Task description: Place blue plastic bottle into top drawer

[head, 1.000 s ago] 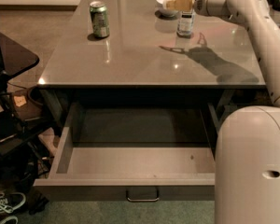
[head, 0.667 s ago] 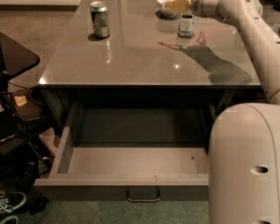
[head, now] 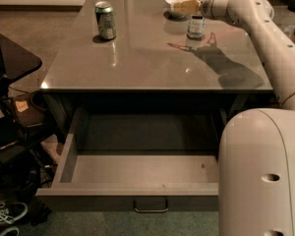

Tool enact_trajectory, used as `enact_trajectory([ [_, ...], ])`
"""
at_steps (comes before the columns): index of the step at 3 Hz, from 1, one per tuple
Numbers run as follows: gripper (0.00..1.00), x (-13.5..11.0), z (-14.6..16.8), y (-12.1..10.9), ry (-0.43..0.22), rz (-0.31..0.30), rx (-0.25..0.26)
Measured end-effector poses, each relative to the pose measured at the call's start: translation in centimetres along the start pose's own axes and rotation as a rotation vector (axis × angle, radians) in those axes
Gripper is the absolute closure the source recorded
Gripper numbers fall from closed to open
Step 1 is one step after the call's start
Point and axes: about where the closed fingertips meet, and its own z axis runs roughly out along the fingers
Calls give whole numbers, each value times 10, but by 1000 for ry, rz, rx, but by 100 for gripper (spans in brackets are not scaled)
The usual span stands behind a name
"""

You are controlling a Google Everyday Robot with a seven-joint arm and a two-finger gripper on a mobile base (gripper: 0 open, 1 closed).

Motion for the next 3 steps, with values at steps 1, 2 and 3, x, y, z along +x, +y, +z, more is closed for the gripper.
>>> enact_trajectory([
  [1, 19, 0, 0, 0, 0, 0, 0],
  [2, 42, 0, 0, 0, 0, 0, 0],
  [3, 65, 0, 0, 0, 0, 0, 0],
])
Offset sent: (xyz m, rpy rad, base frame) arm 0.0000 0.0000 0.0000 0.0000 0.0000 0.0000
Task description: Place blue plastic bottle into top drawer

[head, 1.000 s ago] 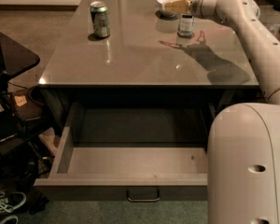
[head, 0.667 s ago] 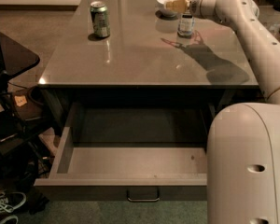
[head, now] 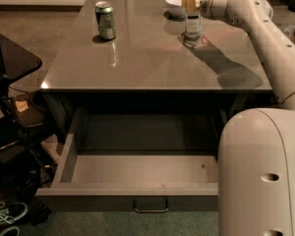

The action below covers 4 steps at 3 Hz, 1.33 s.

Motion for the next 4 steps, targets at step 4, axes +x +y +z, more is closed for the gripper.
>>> enact_trajectory([
  [4, 100, -41, -203, -48, 5, 35, -108],
])
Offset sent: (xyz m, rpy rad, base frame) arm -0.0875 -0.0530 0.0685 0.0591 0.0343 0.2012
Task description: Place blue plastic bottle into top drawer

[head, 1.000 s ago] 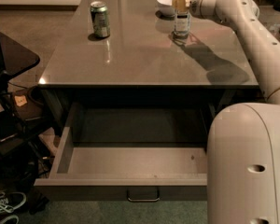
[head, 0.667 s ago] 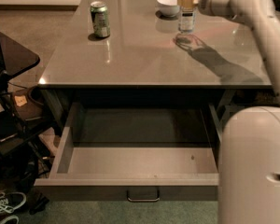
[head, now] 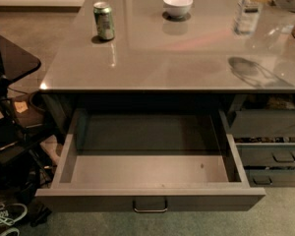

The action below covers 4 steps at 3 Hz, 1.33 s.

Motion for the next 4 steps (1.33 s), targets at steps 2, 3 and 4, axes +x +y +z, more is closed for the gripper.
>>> enact_trajectory([
  [2, 100, 35, -96, -27, 70, -57, 42],
  [3, 100, 38, -142, 18, 83, -47, -66],
  [4, 100, 30, -227, 84, 44, -72, -233],
])
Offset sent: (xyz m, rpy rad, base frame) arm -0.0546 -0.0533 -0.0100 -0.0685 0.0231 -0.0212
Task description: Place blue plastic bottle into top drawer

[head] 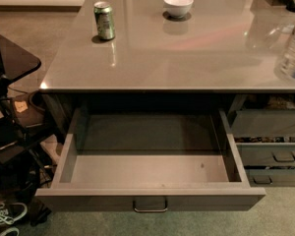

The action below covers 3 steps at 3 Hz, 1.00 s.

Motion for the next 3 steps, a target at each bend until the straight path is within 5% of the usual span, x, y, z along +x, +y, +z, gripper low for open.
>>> enact_trajectory([
  [1, 100, 12, -37, 16, 11, 11, -29],
  [2, 100, 14, -25, 33, -4, 13, -72],
  [3, 100, -2, -19, 116, -53, -16, -255],
])
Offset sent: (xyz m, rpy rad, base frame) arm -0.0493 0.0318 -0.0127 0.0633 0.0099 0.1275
